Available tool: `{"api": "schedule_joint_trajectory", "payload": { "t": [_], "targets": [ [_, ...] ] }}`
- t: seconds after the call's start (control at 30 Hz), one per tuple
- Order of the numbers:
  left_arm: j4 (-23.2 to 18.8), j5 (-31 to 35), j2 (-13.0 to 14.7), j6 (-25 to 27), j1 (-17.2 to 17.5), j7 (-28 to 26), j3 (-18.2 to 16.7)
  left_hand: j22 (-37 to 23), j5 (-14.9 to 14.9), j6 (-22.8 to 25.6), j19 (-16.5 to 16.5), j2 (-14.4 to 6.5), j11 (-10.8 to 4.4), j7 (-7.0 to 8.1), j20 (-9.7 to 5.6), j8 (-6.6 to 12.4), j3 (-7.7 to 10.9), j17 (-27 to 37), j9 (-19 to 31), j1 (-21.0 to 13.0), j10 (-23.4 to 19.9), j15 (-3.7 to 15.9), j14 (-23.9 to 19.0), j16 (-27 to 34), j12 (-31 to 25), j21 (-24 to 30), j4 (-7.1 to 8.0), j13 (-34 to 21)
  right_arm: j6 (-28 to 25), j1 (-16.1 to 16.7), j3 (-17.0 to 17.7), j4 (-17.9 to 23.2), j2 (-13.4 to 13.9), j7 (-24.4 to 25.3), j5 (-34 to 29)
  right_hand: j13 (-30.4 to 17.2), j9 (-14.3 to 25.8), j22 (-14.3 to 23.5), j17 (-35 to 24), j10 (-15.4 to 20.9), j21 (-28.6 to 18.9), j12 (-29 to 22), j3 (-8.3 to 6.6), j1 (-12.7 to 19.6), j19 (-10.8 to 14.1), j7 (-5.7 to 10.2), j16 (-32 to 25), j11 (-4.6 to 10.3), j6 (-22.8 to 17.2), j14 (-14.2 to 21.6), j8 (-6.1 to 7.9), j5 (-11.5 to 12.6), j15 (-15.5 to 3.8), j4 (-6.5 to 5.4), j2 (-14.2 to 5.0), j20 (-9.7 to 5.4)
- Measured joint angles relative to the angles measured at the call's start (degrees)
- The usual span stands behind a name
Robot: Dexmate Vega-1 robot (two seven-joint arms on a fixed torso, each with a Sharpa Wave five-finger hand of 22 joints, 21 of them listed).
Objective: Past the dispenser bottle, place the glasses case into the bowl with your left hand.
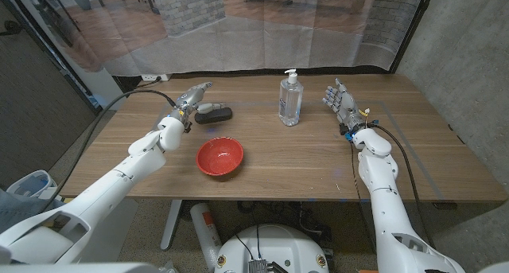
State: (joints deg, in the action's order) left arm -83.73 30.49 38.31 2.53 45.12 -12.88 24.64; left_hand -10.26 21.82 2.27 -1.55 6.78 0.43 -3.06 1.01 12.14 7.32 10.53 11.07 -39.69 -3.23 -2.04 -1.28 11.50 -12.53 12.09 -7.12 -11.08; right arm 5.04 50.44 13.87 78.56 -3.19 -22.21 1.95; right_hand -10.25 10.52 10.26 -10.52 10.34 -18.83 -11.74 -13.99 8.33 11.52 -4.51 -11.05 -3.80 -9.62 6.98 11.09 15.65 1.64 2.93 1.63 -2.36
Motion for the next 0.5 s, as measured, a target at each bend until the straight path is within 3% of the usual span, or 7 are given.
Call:
{"api": "schedule_joint_trajectory", "payload": {
  "t": [0.5],
  "targets": [
    [-0.3, 1.0, 1.2, 2.1, -0.3, 2.1, 1.2, 0.0, 0.0, 0.2, 0.0, 0.2, 0.0, -0.23, 0.0, 0.0, -0.45, 0.0, 0.0, -0.2, 0.0, 0.23, -0.2, 0.0, 0.0, 0.0, 0.01, 0.0, 0.0, -1.2, 0.0, -1.3, -0.3, 0.3, -0.6, 0.0, 0.0, 0.0, 0.0, 0.0, 0.4, 0.0, 0.0, 0.0, 0.3, 0.21, 0.0, 0.0, -0.2, 0.0, 0.0, -0.5, 0.0, 0.0, 0.0, 0.32]
  ]
}}
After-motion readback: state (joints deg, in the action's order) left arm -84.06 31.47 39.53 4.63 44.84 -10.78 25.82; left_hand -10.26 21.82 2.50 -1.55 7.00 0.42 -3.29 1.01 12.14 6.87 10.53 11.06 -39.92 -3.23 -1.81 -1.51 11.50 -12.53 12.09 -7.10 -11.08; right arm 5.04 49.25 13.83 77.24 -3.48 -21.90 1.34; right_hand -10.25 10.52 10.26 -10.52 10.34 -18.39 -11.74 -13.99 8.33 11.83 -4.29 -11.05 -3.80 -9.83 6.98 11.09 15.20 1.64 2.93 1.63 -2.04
